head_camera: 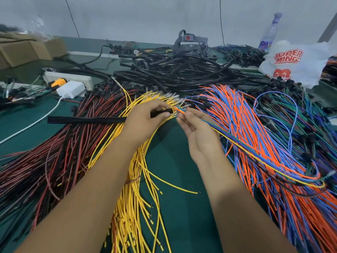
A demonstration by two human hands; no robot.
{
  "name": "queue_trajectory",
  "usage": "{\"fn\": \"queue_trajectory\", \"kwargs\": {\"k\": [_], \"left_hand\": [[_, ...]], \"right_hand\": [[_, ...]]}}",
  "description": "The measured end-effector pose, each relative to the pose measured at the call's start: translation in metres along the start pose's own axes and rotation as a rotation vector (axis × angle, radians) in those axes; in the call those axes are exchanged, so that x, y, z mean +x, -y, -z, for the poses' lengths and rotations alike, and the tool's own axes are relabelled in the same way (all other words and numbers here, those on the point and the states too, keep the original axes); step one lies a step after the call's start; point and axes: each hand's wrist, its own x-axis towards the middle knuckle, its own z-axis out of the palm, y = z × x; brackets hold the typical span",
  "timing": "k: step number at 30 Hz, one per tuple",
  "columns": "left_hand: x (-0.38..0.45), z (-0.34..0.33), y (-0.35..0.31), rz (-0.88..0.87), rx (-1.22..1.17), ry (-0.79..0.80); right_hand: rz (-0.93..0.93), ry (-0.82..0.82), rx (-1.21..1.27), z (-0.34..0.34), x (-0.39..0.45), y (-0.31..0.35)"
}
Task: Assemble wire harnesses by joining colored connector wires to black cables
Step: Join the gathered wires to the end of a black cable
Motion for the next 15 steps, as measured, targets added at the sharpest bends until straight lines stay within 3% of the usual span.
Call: {"fn": "queue_trajectory", "kwargs": {"k": [15], "left_hand": [[-0.0027,0.0029,-0.0086,0.007,-0.154,-0.03]], "right_hand": [[-0.103,0.041,0.032,0.0,-0.0014,0.002]]}}
